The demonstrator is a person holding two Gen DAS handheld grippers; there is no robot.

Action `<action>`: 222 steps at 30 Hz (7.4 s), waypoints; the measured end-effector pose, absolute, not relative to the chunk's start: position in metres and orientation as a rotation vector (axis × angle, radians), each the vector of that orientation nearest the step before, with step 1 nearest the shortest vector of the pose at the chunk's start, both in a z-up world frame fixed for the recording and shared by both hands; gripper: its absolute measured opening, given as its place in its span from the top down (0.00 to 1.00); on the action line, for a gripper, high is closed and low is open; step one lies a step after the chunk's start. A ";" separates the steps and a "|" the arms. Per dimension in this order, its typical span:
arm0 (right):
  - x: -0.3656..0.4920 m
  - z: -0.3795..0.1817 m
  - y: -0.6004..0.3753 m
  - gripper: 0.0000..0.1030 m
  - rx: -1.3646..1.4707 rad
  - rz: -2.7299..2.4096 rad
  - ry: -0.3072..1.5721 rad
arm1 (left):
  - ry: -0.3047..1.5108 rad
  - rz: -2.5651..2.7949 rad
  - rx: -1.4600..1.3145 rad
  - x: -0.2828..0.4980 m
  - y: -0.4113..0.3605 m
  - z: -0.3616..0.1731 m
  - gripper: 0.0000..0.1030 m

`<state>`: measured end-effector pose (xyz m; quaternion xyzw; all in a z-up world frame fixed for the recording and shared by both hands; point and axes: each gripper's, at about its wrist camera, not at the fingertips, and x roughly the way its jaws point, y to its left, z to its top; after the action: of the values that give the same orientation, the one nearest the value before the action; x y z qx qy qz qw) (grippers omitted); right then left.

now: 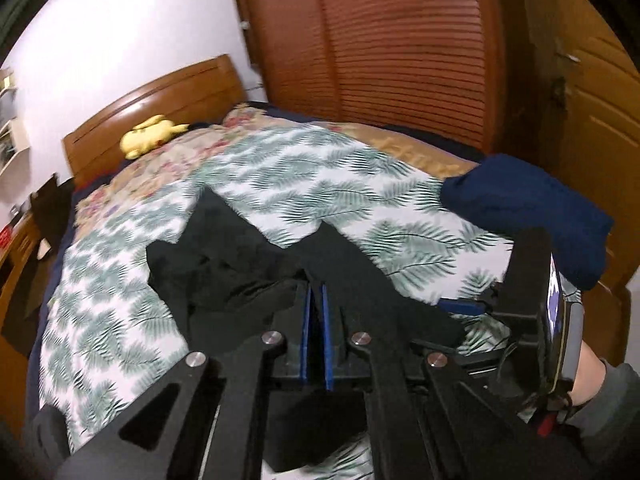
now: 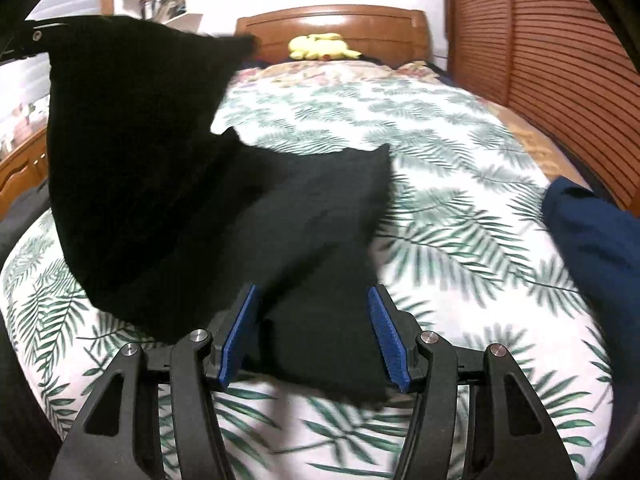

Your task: Fold large clothes

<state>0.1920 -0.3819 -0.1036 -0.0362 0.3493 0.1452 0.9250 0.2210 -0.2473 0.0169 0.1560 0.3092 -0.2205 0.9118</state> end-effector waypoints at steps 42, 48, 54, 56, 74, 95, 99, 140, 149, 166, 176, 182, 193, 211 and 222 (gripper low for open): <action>0.203 -0.004 -0.360 0.43 -0.103 0.278 0.537 | 0.716 -0.316 0.145 0.199 -0.126 -0.039 0.83; 0.199 0.000 -0.341 0.43 -0.096 0.325 0.517 | 0.730 -0.309 0.125 0.193 -0.111 -0.050 0.83; 0.205 -0.012 -0.321 0.43 -0.085 0.408 0.567 | 0.752 -0.292 0.112 0.192 -0.100 -0.062 0.82; 0.206 -0.020 -0.313 0.43 -0.106 0.421 0.591 | 0.756 -0.289 0.105 0.192 -0.098 -0.064 0.82; 0.188 -0.054 -0.321 0.94 -0.121 0.498 0.659 | 0.778 -0.358 0.062 0.230 -0.111 -0.066 0.79; 0.190 -0.090 -0.381 0.81 -0.100 0.299 0.755 | 0.824 -0.368 0.151 0.393 -0.155 -0.101 0.73; 0.194 -0.095 -0.386 0.57 -0.077 0.268 0.770 | 0.833 -0.367 0.151 0.406 -0.154 -0.110 0.72; 0.214 -0.128 -0.382 0.21 0.028 0.279 0.921 | 0.944 -0.371 0.139 0.518 -0.152 -0.168 0.23; 0.216 -0.129 -0.380 0.40 0.118 0.379 0.946 | 0.956 -0.438 0.118 0.509 -0.150 -0.157 0.68; 0.202 -0.105 -0.379 0.85 0.126 0.381 0.771 | 0.796 -0.304 0.230 0.454 -0.142 -0.081 0.87; 0.179 -0.086 -0.385 0.88 0.108 0.388 0.704 | 0.712 -0.291 0.269 0.412 -0.155 -0.030 0.88; 0.168 -0.073 -0.396 0.88 0.104 0.374 0.659 | 0.663 -0.299 0.287 0.389 -0.169 -0.007 0.88; 0.152 -0.061 -0.423 0.88 0.102 0.339 0.616 | 0.609 -0.316 0.332 0.355 -0.203 0.026 0.88; 0.106 0.053 -0.546 0.89 -0.055 0.037 0.479 | 0.432 -0.518 0.326 0.324 -0.352 0.105 0.89; 0.050 0.076 -0.675 0.89 -0.106 -0.230 0.511 | 0.461 -0.742 0.338 0.306 -0.509 0.071 0.89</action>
<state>0.0498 -0.6755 0.0759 -0.0525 0.2518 -0.1133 0.9597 0.3063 -0.5087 0.0709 0.1627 0.2219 -0.3574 0.8925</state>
